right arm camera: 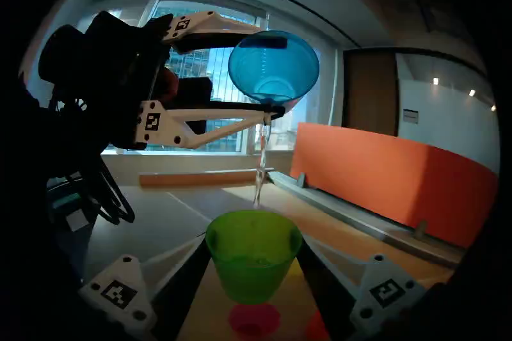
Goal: Pour water
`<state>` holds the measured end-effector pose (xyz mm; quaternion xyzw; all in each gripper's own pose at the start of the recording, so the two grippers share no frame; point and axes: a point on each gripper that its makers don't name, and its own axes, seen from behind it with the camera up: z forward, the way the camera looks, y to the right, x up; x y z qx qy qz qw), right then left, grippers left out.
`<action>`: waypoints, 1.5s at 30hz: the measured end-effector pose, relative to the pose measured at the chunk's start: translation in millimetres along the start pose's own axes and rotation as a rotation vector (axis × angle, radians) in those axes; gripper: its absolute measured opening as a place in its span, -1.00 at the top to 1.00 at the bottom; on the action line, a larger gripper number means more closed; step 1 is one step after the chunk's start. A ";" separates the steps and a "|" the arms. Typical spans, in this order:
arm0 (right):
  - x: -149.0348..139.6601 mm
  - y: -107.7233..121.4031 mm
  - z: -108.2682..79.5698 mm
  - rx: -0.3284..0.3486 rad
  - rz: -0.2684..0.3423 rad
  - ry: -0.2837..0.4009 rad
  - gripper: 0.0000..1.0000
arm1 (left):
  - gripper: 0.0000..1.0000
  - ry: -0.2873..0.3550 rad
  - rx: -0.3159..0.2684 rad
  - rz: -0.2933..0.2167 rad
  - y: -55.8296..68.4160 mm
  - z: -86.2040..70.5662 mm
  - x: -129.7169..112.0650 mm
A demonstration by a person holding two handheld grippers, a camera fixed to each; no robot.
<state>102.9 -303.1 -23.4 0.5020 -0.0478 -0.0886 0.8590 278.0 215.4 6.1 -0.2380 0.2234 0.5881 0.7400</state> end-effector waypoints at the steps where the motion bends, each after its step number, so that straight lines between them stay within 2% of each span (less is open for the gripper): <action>1: 0.2 -0.2 0.0 0.001 0.000 0.001 -0.80 | -0.71 0.000 0.001 0.004 -0.1 0.1 0.4; 36: 2.2 -0.9 1.3 0.003 -0.001 0.006 -0.80 | -0.72 0.003 0.024 0.162 -6.4 3.2 5.8; 45: 2.9 -0.1 2.9 0.002 0.001 0.009 -0.79 | -0.71 0.007 0.032 0.190 -8.5 3.2 8.2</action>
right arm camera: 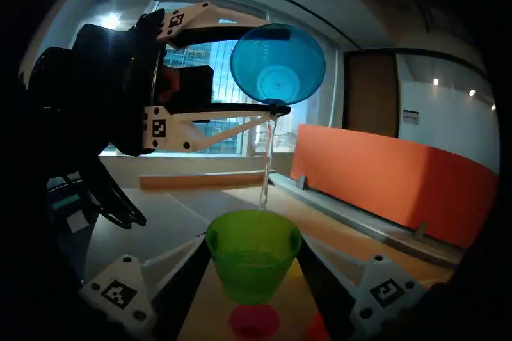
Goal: Pour water
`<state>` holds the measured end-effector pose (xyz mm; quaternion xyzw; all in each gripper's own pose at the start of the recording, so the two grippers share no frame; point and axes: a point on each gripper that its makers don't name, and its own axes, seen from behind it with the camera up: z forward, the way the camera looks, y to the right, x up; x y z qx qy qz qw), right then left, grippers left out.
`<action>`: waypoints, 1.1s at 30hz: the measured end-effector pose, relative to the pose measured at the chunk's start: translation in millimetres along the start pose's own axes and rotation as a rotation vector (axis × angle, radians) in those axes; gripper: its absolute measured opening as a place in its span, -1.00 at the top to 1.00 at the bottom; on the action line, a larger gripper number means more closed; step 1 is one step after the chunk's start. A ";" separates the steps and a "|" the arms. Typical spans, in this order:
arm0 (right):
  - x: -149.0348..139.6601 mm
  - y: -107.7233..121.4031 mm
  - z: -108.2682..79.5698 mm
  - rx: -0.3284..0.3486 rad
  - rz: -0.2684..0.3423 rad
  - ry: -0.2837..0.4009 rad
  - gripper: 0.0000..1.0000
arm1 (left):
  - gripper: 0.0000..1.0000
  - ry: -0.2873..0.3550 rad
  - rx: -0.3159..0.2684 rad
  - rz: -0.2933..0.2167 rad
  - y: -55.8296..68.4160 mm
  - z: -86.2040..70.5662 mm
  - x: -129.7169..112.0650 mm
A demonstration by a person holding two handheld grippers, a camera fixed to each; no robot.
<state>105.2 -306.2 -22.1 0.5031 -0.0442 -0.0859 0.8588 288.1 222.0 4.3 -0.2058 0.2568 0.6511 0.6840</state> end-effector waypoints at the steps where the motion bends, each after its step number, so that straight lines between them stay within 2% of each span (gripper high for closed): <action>1: 0.0 0.2 0.2 0.000 0.000 0.000 -0.79 | -0.71 0.000 0.000 0.005 0.5 0.2 0.2; 6: 0.2 0.8 0.5 -0.001 0.003 0.003 -0.79 | -0.71 0.001 -0.006 0.031 4.1 0.8 1.3; 15: 0.4 2.7 0.4 -0.004 0.005 0.005 -0.79 | -0.71 0.007 0.002 0.084 3.5 1.6 5.0; 21: -0.1 3.4 -0.2 -0.006 0.006 0.005 -0.79 | -0.71 0.008 0.002 0.101 7.6 2.6 7.1; 24: -0.7 3.7 -0.3 -0.007 0.008 0.007 -0.80 | -0.71 0.008 0.000 0.097 10.1 2.2 7.5; 33: 1.5 3.7 0.2 -0.011 0.010 0.009 -0.80 | -0.72 0.009 0.007 0.058 4.8 1.2 3.7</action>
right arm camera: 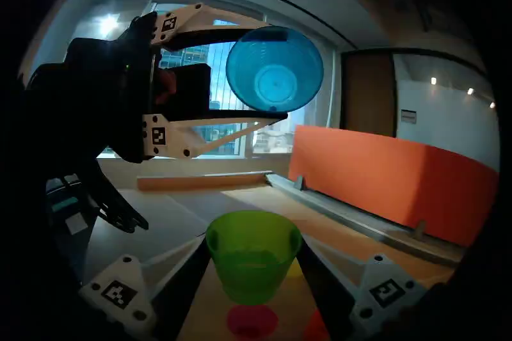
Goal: Pour water
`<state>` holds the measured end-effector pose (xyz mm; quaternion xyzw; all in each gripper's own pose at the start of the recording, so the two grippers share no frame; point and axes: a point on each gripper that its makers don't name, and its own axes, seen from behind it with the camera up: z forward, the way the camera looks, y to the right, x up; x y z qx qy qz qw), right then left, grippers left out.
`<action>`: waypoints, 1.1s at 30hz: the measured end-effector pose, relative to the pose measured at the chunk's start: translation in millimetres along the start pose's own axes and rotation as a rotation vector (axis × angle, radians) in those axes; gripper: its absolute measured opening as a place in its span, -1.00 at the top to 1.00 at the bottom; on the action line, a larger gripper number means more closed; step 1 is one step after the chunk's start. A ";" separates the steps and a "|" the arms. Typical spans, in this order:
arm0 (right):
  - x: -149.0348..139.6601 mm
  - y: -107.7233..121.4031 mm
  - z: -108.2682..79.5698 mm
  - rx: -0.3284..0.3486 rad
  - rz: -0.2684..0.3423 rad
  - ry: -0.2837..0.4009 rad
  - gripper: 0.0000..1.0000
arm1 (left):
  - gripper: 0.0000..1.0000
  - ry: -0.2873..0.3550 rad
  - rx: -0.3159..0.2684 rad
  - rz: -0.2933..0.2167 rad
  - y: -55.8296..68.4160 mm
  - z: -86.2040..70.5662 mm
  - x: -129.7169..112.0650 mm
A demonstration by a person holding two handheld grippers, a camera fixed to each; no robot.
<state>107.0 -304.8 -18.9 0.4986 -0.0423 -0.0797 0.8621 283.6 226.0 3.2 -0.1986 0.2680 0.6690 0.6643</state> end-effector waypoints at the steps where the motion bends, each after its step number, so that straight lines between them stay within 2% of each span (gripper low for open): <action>1: 0.3 -0.3 0.0 0.000 0.000 0.001 -0.80 | -0.72 0.000 0.000 -0.013 0.4 0.0 -0.9; 10: 0.1 -0.7 -0.5 -0.006 0.002 0.006 -0.80 | -0.72 0.005 -0.001 -0.186 3.0 0.2 -7.4; 26: 5.9 0.3 -2.3 -0.018 0.005 0.020 -0.80 | -0.72 -0.025 0.012 -0.562 5.8 0.6 -33.7; 33: 7.3 -0.4 -3.3 -0.022 0.002 0.021 -0.79 | -0.72 -0.030 0.005 -0.722 7.7 -3.5 -38.2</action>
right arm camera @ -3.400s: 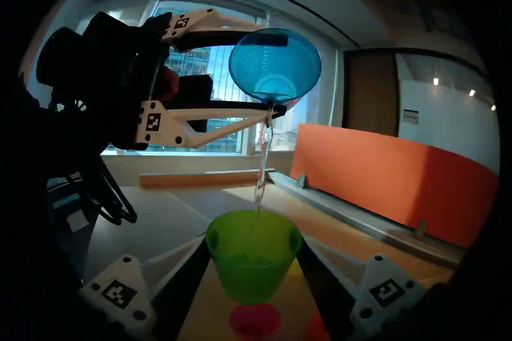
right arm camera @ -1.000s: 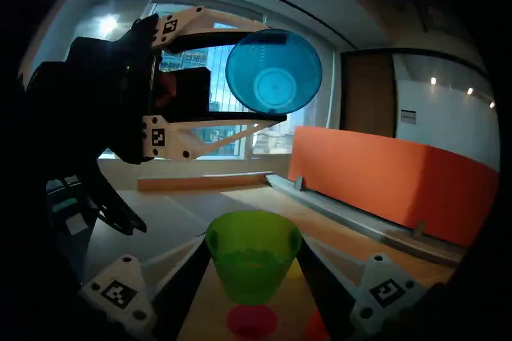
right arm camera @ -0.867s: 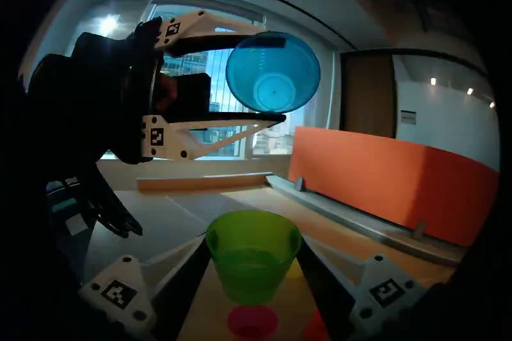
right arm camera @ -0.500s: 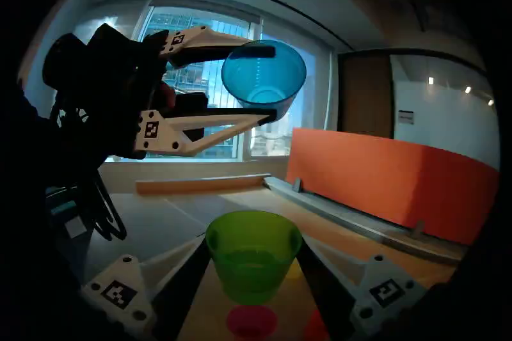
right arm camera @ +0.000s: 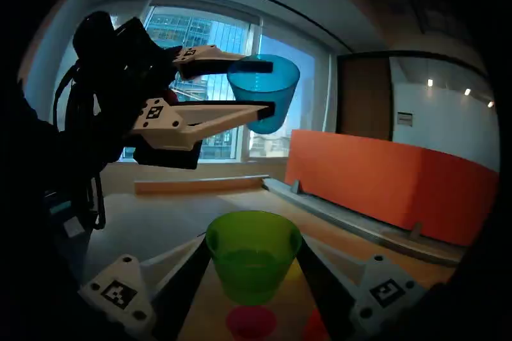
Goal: Pour water
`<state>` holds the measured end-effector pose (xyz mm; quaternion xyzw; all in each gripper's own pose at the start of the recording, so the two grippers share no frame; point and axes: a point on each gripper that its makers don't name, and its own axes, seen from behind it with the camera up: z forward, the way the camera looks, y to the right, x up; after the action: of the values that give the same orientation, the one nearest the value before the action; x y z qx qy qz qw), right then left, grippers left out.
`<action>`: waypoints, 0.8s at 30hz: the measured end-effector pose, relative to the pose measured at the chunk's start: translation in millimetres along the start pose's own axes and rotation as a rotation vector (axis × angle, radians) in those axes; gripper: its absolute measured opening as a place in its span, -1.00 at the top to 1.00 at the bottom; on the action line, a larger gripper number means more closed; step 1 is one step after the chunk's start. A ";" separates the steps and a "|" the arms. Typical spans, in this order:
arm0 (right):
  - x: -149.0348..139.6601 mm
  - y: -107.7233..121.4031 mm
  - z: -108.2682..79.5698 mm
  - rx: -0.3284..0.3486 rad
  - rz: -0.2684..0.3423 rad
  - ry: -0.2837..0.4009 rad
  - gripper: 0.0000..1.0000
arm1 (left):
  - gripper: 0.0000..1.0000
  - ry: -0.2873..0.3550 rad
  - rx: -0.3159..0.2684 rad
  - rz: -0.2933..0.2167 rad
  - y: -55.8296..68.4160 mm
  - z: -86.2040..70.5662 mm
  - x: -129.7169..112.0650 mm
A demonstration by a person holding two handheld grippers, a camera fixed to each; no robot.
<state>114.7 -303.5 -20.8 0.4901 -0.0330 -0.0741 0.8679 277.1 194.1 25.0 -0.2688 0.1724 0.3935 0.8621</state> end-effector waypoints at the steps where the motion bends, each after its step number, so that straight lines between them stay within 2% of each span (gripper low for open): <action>1: 0.5 0.0 -0.1 0.000 0.000 0.001 -0.80 | -0.72 0.002 -0.002 -0.020 -0.3 -0.7 0.6; 10: 5.4 0.4 -0.3 -0.006 -0.003 0.008 -0.79 | -0.71 0.004 -0.016 -0.207 -4.8 1.5 2.4; 19: 7.0 2.5 -2.6 -0.014 -0.004 0.013 -0.80 | -0.71 -0.032 -0.037 -0.444 -7.0 5.4 -10.6; 24: 11.2 4.0 -4.2 -0.017 -0.002 0.021 -0.79 | -0.71 -0.045 -0.050 -0.604 -9.2 6.1 -16.6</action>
<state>126.7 -299.7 -19.8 0.4835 -0.0231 -0.0700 0.8723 274.2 183.0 41.3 -0.3202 0.0559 0.1293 0.9368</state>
